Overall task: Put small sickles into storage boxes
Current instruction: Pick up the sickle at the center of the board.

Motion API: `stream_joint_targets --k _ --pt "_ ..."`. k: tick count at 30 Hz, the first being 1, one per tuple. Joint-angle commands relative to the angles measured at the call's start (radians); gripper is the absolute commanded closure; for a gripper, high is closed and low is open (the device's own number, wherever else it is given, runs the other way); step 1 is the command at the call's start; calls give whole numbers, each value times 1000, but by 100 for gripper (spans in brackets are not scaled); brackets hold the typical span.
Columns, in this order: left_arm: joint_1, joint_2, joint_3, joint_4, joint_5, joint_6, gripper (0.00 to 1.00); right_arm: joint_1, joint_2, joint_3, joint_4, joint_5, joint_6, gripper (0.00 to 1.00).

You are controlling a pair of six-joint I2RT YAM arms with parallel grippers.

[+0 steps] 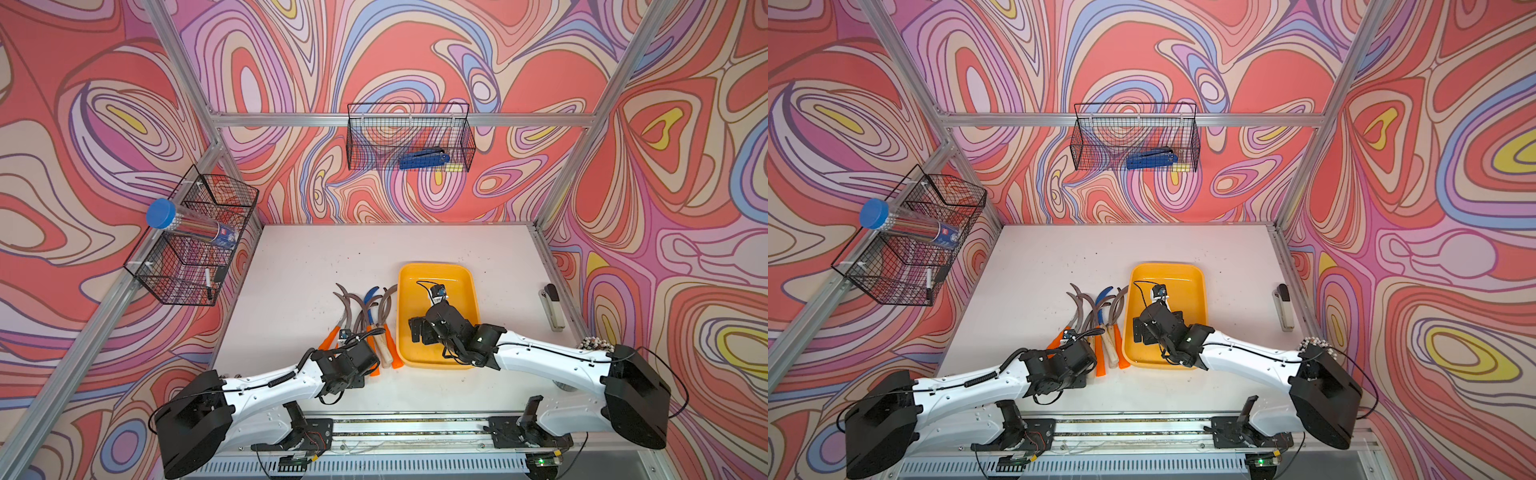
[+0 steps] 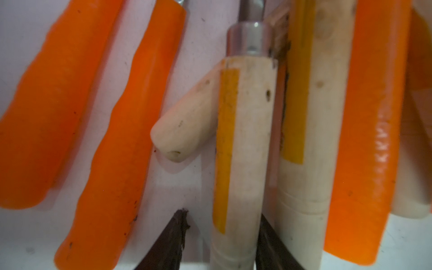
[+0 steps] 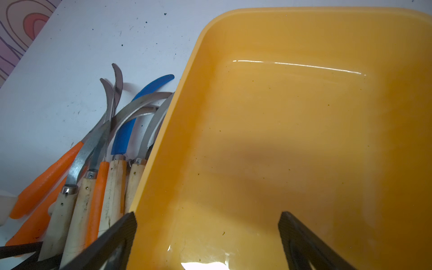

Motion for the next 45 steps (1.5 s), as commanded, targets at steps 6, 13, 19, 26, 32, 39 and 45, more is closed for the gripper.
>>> stream_joint_targets --k 6,13,19,26,32,39,45 --pt "-5 18 -15 17 -20 -29 73 7 -39 -31 21 -5 31 1" --pt "-5 -28 23 -38 -66 -15 99 17 -23 -31 51 -22 57 2" --pt "-4 -57 104 -101 -118 11 100 61 19 -13 89 -7 88 1" --pt "-3 -86 182 -189 -194 49 100 99 91 77 48 -13 65 1" --pt "0 -105 214 -205 -221 81 100 99 106 71 98 -44 102 2" --pt "96 -55 253 -227 -143 166 100 98 129 74 106 -61 139 2" --pt "127 -87 281 -204 -67 230 100 98 121 65 160 -89 154 2"
